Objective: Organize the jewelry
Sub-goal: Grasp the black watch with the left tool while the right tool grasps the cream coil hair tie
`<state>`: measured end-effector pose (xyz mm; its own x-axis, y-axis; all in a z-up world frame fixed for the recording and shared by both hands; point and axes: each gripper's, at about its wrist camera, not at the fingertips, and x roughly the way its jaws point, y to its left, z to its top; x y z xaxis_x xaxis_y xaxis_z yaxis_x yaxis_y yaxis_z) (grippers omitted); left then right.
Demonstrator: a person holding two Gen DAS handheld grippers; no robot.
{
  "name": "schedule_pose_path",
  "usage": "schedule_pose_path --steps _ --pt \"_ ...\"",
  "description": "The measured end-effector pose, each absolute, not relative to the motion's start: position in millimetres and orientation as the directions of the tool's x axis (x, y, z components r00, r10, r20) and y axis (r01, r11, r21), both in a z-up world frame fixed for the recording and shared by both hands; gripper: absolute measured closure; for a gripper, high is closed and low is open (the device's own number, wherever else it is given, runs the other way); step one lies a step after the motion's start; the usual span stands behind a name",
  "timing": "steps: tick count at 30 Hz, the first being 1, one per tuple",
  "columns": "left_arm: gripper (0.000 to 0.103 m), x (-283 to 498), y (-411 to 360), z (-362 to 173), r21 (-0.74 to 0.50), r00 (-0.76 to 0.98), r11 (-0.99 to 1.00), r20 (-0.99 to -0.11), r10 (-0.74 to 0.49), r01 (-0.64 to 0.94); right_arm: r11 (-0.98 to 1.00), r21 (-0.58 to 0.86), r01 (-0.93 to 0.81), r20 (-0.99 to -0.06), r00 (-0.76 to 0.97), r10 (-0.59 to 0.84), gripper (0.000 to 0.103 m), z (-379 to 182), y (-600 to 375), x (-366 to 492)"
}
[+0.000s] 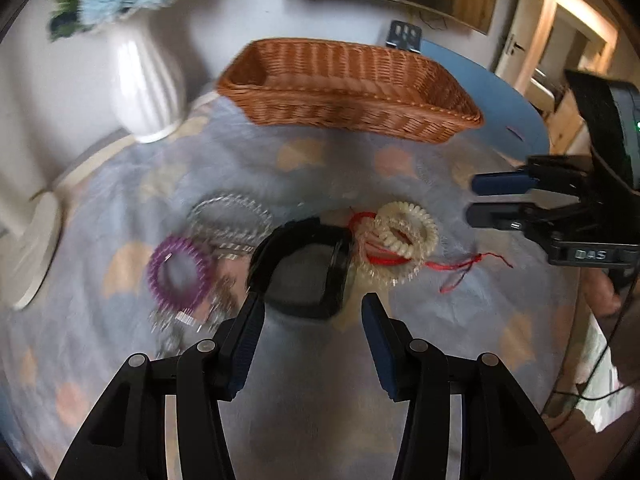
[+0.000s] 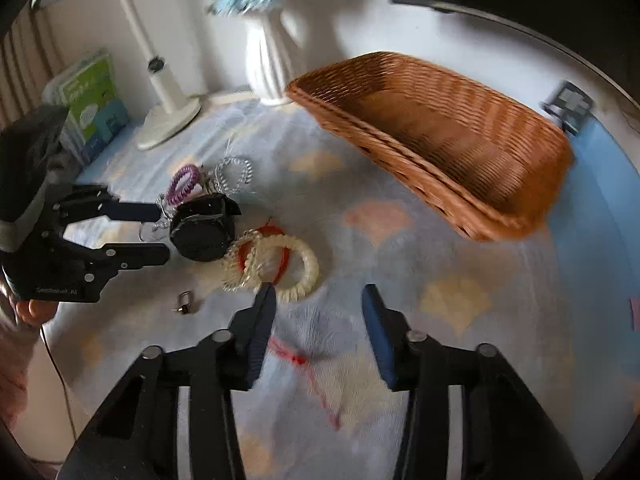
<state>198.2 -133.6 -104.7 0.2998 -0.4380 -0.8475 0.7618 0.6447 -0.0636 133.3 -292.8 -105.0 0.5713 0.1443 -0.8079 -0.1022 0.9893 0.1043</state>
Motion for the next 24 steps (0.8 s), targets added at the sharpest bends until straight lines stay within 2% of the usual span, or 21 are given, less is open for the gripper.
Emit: schedule_pose_path --steps 5,8,11,13,14,17,24 --pt "0.051 210 -146 -108 -0.072 0.279 0.621 -0.848 -0.45 0.78 0.984 0.082 -0.157 -0.819 0.551 0.157 0.069 -118 -283 157" --pt "0.053 215 -152 -114 -0.085 0.251 0.609 -0.859 -0.445 0.788 0.987 0.026 -0.161 -0.84 0.531 0.109 0.069 -127 -276 165" --pt "0.066 216 -157 -120 -0.093 0.236 0.604 -0.865 -0.443 0.792 0.983 -0.014 -0.181 -0.828 0.553 0.09 0.072 -132 -271 163" --pt "0.068 215 -161 -121 -0.094 0.237 0.604 -0.864 -0.445 0.791 0.981 -0.042 -0.19 -0.824 0.562 0.073 0.079 -131 -267 161" --pt "0.072 215 -162 -122 -0.098 0.235 0.604 -0.863 -0.447 0.791 0.98 -0.061 -0.192 -0.823 0.565 0.059 0.089 -130 -265 160" --pt "0.088 214 -166 -122 -0.123 0.218 0.596 -0.857 -0.467 0.793 0.975 -0.105 -0.196 -0.82 0.572 0.027 0.09 -129 -260 157" --pt "0.088 207 -161 -118 -0.128 0.235 0.623 -0.853 -0.466 0.772 0.982 -0.167 -0.089 -0.773 0.631 -0.074 0.091 -110 -271 142"
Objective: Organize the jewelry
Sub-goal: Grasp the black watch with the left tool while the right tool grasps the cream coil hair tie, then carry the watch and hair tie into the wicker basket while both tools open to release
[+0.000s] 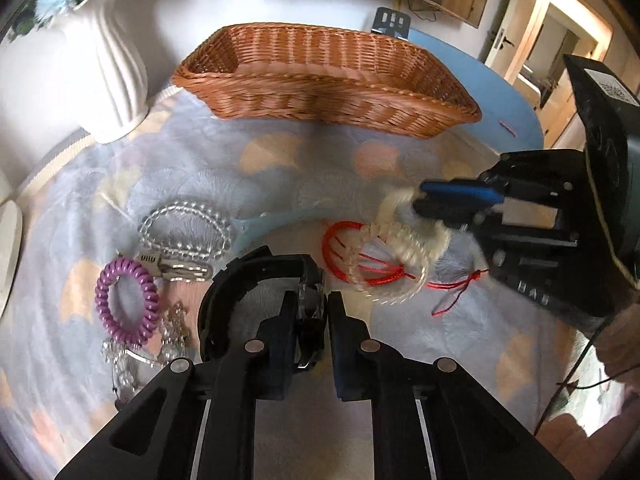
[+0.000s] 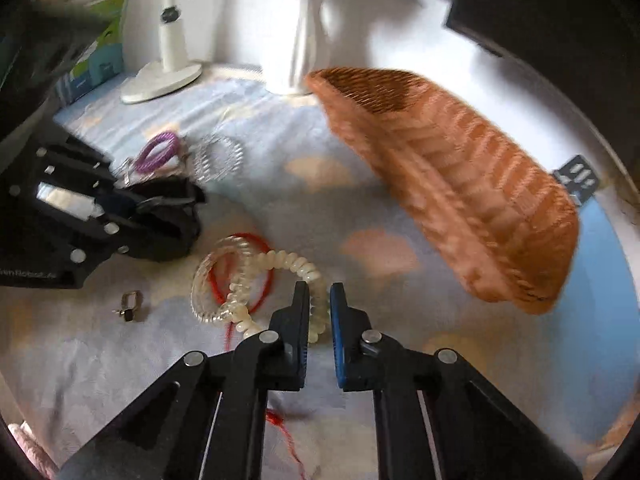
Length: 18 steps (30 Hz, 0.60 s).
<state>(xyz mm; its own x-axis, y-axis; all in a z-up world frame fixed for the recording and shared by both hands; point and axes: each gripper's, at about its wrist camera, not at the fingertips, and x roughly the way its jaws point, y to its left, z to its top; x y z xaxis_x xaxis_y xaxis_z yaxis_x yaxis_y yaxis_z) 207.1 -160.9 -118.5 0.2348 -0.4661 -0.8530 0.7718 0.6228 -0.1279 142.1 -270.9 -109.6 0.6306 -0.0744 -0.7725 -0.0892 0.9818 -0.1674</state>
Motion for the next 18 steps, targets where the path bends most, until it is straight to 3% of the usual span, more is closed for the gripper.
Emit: schedule_pose_path --steps 3,8,18 --pt "0.088 203 -152 -109 -0.148 0.246 0.633 -0.836 -0.491 0.76 0.972 -0.234 -0.012 -0.728 0.665 -0.167 0.091 -97 -276 132" --pt "0.088 194 -140 -82 -0.159 0.285 0.64 -0.797 -0.533 0.752 0.983 -0.18 0.029 -0.675 0.724 -0.145 0.091 -59 -289 110" --pt "0.088 221 -202 -6 -0.03 0.37 0.59 -0.753 -0.544 0.807 0.979 -0.145 0.142 -0.64 0.741 -0.203 0.09 -10 -347 141"
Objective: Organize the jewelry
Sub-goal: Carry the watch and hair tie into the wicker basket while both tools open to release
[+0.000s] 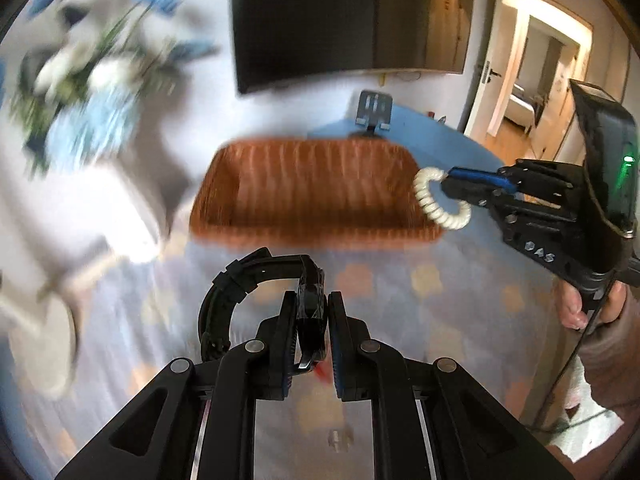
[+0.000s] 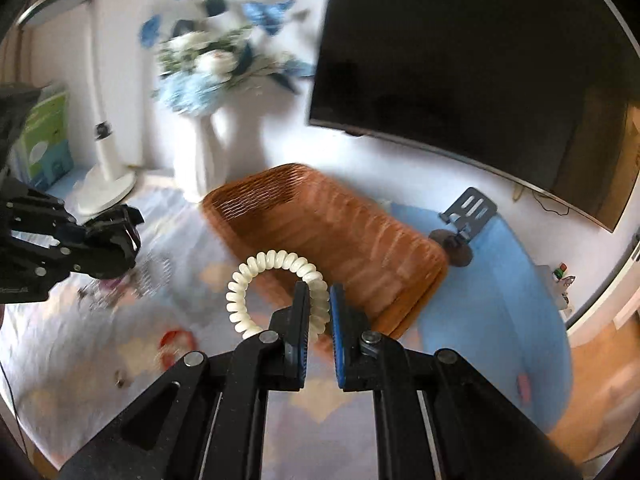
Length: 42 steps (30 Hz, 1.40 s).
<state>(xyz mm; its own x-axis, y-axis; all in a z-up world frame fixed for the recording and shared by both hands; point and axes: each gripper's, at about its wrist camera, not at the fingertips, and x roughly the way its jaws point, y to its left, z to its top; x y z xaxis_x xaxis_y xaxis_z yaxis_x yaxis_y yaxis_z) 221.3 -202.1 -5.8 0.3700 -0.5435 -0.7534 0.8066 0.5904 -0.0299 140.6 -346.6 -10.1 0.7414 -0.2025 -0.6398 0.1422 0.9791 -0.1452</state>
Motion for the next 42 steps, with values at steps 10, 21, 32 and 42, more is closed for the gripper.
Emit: schedule_pose_path --steps 10,21,32,42 --pt "0.088 314 -308 -32 -0.035 0.32 0.579 -0.806 -0.498 0.814 0.987 -0.061 0.149 -0.799 0.585 -0.138 0.091 -63 -402 229" --pt "0.087 348 -343 -94 -0.109 0.215 0.602 -0.871 -0.441 0.791 0.987 -0.09 0.13 -0.881 0.451 -0.14 0.091 -101 -401 248" --pt "0.064 327 -300 -49 -0.155 0.258 0.612 -0.808 -0.53 0.775 0.985 -0.079 0.155 -0.834 0.53 -0.15 0.077 -66 -396 218" --pt "0.064 239 -193 20 -0.107 0.377 0.639 -0.728 -0.572 0.762 0.996 0.016 0.084 -0.778 0.626 -0.04 0.062 -9 -346 143"
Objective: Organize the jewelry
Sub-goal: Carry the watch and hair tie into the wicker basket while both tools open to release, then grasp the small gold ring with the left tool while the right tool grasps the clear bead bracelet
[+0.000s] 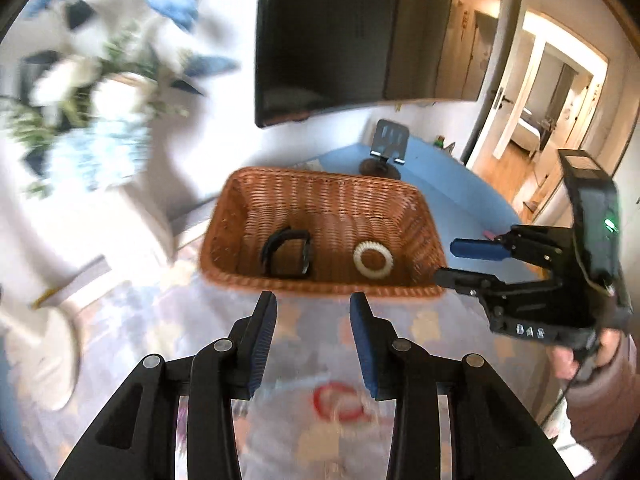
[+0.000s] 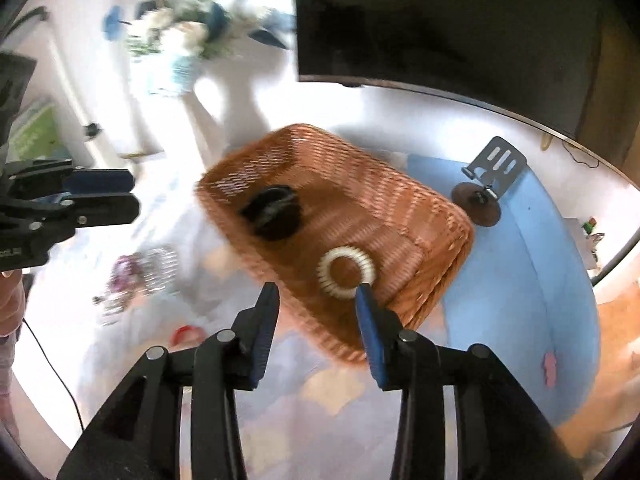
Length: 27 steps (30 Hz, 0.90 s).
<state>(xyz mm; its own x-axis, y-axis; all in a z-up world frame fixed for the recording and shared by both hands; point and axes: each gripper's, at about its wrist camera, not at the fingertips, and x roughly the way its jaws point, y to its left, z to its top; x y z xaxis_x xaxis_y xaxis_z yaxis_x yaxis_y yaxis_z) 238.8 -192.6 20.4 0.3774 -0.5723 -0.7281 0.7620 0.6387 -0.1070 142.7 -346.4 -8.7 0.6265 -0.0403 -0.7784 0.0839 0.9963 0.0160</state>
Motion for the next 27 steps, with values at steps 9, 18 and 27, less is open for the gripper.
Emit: schedule_pose_path --steps 9,18,27 --pt "0.061 165 -97 -23 -0.137 0.394 0.672 -0.718 -0.574 0.728 0.998 0.056 -0.009 -0.787 0.614 0.049 0.062 -40 -296 118" --pt "0.061 151 -89 -110 -0.178 0.256 0.641 -0.812 -0.524 0.747 0.995 0.074 -0.069 -0.835 0.542 0.1 0.062 -89 -276 129" --pt "0.061 151 -127 -124 -0.118 0.217 0.56 -0.842 -0.495 0.82 0.987 0.114 -0.113 -0.855 0.494 0.155 0.063 -116 -274 138"
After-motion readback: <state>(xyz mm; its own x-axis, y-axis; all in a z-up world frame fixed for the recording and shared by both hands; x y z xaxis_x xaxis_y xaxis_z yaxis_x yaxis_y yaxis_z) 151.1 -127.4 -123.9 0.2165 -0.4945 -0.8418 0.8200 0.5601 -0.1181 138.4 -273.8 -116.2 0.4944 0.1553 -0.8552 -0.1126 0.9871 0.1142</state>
